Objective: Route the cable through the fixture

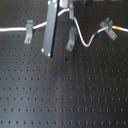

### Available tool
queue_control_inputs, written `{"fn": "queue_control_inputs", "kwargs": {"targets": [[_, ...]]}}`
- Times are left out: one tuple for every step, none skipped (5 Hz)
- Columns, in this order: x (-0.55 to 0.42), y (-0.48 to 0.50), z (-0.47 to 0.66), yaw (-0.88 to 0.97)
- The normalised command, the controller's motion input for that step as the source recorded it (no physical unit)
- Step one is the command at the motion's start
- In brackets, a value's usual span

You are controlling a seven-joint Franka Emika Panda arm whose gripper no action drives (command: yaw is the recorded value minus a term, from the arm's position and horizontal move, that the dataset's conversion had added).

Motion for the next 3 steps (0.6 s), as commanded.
{"fn": "queue_control_inputs", "kwargs": {"targets": [[-0.071, 0.036, 0.00, 0.00], [-0.066, 0.240, 0.23, 0.00], [-0.321, 0.078, 0.51, 0.00]]}}
